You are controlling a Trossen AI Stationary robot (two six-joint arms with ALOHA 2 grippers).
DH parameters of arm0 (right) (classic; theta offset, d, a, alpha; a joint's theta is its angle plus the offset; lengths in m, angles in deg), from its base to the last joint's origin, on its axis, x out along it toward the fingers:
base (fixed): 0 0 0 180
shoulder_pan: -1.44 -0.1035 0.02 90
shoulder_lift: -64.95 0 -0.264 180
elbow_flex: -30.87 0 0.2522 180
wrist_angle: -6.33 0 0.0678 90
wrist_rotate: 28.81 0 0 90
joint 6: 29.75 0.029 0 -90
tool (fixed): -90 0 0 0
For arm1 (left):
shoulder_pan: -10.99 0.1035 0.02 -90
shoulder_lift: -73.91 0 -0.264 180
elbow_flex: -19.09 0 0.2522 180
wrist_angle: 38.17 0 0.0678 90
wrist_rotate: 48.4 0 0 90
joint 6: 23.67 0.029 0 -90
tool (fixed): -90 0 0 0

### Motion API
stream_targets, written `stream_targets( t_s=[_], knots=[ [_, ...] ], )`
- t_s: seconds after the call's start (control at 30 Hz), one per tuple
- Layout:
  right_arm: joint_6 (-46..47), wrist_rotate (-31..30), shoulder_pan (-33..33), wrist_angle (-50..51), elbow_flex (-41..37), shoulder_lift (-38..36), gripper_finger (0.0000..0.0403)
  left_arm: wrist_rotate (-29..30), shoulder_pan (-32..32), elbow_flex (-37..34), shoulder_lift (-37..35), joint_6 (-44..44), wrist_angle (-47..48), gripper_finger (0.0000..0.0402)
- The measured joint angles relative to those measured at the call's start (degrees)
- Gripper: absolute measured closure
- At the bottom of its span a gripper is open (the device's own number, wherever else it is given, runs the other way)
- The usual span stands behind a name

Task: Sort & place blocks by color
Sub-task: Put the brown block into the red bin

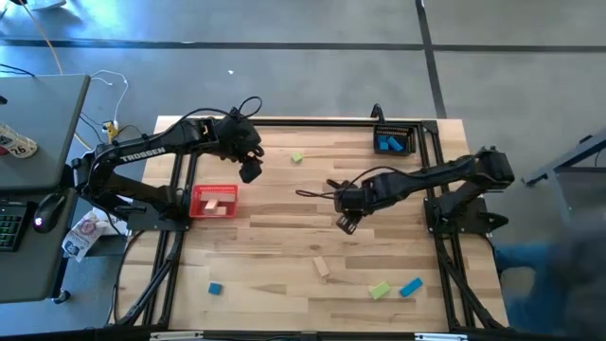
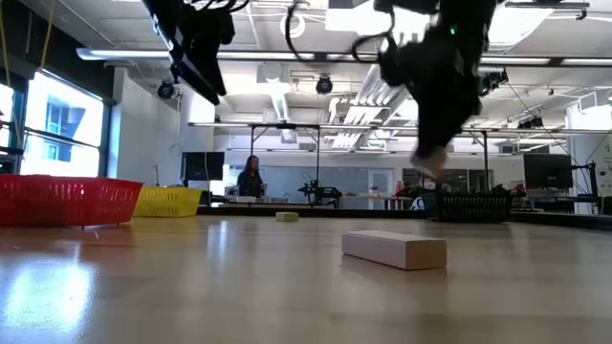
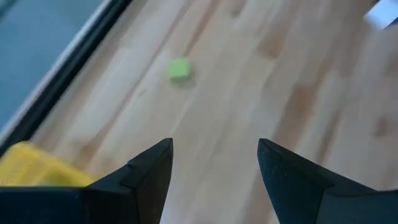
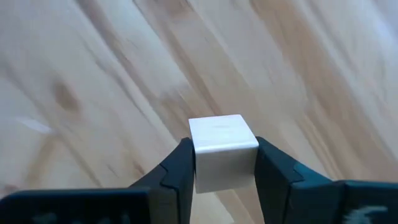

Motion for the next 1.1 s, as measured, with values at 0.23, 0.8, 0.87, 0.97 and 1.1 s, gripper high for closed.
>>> stream_targets(
  t_s=[0.23,0.8,0.87,0.97,1.1],
  knots=[
    [-8.9,-6.8,-2.5,-8.0,2.9,-2.1,0.0298,-11.8,0.0,0.0,0.0,-5.3,-8.6,0.0181],
    [-45.6,-24.8,-5.1,-25.0,13.2,-2.1,0.0296,-35.5,0.0,0.0,0.0,-24.6,-27.3,0.0181],
    [-50.3,-25.9,-5.5,-27.5,13.9,-2.1,0.0296,-37.7,0.0,0.0,0.0,-27.0,-29.5,0.0181],
    [-56.6,-25.8,-6.3,-31.5,14.9,-2.1,0.0296,-39.7,0.0,0.0,0.0,-29.8,-32.2,0.0181],
    [-63.6,-26.3,-7.2,-37.0,15.3,-2.1,0.0295,-40.5,-0.6,0.0,0.0,-32.1,-35.7,0.0181]
  ],
)
